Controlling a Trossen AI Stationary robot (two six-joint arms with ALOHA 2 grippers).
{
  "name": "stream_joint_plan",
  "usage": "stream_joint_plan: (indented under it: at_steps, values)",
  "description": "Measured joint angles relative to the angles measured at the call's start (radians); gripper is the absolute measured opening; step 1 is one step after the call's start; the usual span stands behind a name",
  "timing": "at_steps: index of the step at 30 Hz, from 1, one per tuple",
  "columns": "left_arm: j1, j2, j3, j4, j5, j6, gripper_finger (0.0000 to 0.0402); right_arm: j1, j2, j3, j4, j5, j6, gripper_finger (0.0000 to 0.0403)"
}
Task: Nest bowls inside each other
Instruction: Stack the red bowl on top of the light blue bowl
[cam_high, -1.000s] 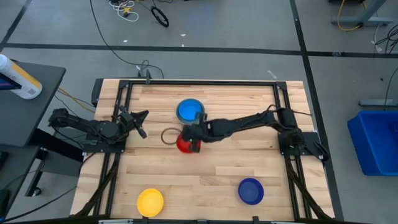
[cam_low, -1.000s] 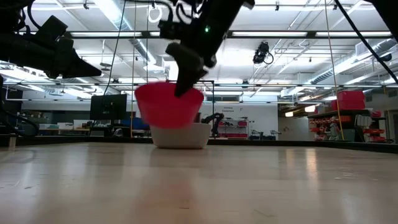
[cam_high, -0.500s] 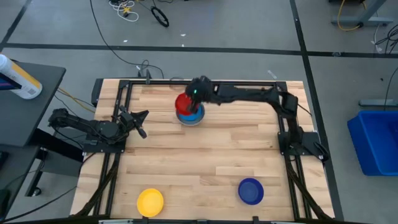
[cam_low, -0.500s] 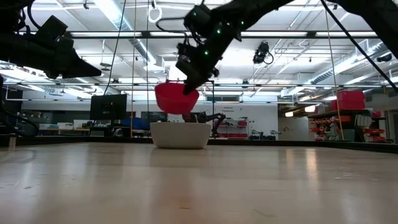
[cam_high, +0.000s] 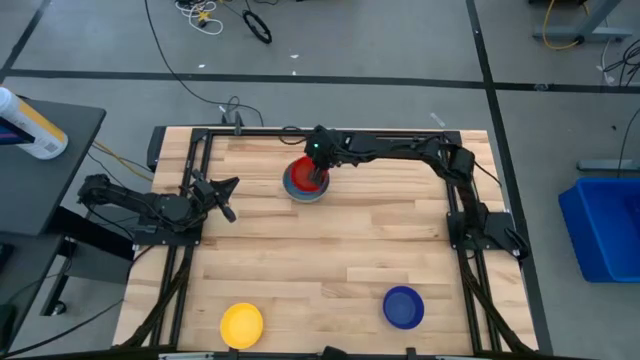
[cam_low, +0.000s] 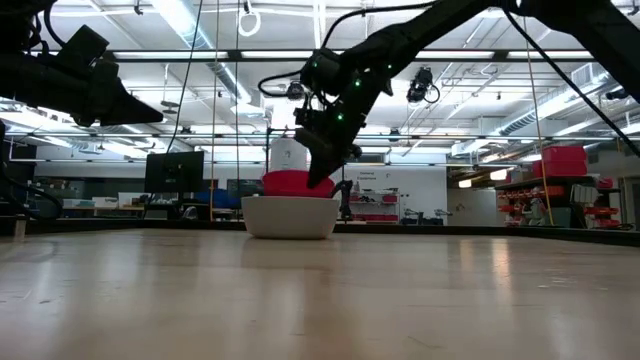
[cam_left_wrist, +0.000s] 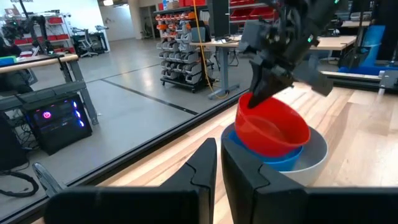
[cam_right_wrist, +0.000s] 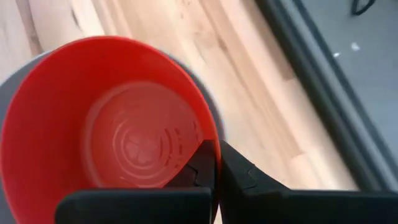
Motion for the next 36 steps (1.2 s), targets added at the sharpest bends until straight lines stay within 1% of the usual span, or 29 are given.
stream_joint_plan:
  at_steps: [4,12,15,21,25,27,30,32,34,36]
  values:
    - [0.0,0.0,0.0,0.0,0.0,-0.004,0.0032,0.0,0.028,0.0,-0.002,-0.075,0.02,0.0001]
    - [0.0,0.0,0.0,-0.001,0.0,-0.004,0.0032,0.005,0.033,0.0,-0.017,-0.08,0.06,0.0006]
    - [0.0,0.0,0.0,-0.002,0.0,-0.004,0.0032,0.005,0.033,0.0,-0.012,-0.08,0.062,0.0028]
    - [0.0,0.0,0.0,-0.002,0.0,-0.004,0.0032,0.006,0.033,0.0,-0.011,-0.08,0.047,0.0103]
    - [0.0,0.0,0.0,-0.006,0.0,-0.004,0.0032,0.009,0.033,0.0,0.005,-0.077,-0.001,0.0149]
    - [0.0,0.0,0.0,-0.008,0.0,-0.004,0.0032,0.009,0.033,0.0,0.038,-0.053,-0.025,0.0166]
    - [0.0,0.0,0.0,-0.008,0.0,-0.004,0.0032,0.013,0.033,0.001,0.084,0.008,-0.02,0.0181]
    - [0.0,0.0,0.0,-0.008,0.001,-0.004,0.0032,0.015,0.033,0.001,0.104,0.03,-0.01,0.0185]
    - [0.0,0.0,0.0,-0.009,0.001,-0.005,0.0032,0.016,0.033,0.001,0.117,0.029,-0.014,0.0181]
    - [0.0,0.0,0.0,-0.009,0.002,-0.005,0.0032,0.021,0.033,0.001,0.117,0.029,-0.014,0.0169]
